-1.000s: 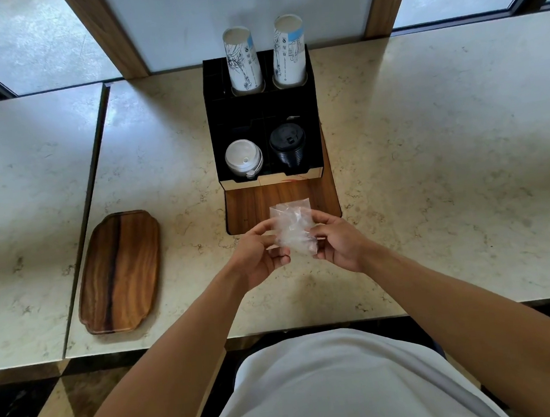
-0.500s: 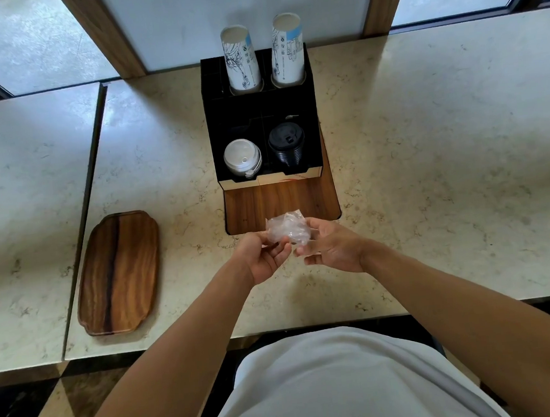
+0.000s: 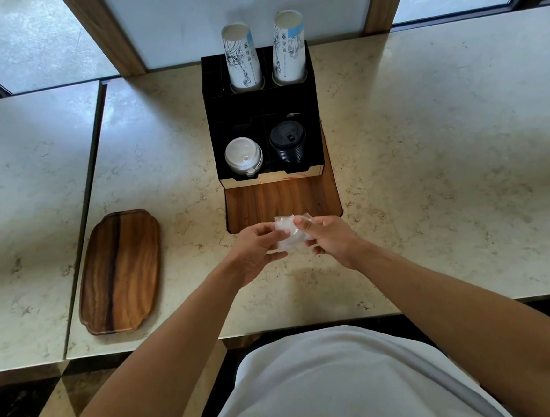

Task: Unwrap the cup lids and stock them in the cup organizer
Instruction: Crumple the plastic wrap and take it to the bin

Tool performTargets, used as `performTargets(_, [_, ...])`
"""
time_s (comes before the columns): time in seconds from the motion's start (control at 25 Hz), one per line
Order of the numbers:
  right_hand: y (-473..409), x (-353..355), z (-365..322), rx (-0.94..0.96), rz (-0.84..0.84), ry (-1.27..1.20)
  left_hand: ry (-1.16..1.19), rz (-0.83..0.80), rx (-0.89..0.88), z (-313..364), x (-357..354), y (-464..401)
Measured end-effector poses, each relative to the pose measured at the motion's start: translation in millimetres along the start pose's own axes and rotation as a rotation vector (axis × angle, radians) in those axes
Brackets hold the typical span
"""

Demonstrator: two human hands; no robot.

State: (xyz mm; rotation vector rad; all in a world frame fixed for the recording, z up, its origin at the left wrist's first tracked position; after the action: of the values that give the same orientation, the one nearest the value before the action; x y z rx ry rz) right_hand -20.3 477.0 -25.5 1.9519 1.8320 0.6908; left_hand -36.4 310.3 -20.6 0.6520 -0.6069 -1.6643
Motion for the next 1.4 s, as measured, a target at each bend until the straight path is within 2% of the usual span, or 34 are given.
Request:
performTargets(0.16, [-1.8, -2.0, 2.1, 0.002, -0.008, 0.002, 0.037, 0.071, 0.016, -1.7, 4.5, -1.7])
performTargets(0.4, [0.7, -0.2, 12.7, -0.082, -0.065, -0.108, 0.029, 0.044, 0.071, -6.8, 5.0, -2.9])
performTargets(0.56, [5.5, 14.1, 23.1, -0.097, 0.035, -0.163, -0.037, 0.010, 0.104, -12.0, -7.6, -12.7])
performTargets(0.72, [17.6, 38.4, 50.5, -0.156, 0.178, -0.295, -0.128, -0.117, 0.135, -23.7, -43.7, -16.7])
performTargets(0.84, [32.8, 61.1, 73.2, -0.182, 0.267, -0.356, -0.163, -0.138, 0.158, -32.0, -68.7, -16.2])
performTargets(1.04, [55.4, 95.4, 101.1, -0.173, 0.320, -0.382, -0.241, -0.161, 0.133, -36.9, -105.7, -5.3])
performTargets(1.4, [151.5, 181.4, 183.5, -0.156, 0.438, -0.674, -0.456, -0.259, 0.086, -85.3, -226.3, 47.6])
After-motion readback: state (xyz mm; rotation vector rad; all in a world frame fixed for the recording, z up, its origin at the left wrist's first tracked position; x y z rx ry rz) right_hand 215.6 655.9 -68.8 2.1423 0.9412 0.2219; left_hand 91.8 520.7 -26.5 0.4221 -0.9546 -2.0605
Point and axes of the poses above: each hand's wrist, its own y-axis away from the middle knuckle, its own x-axis out of the back of the hand, z = x × y, the point moved 8 cm from there along -y, towards the middle knuckle, and after that the axes turned 8 degrees about z, right-handed, at the moved point
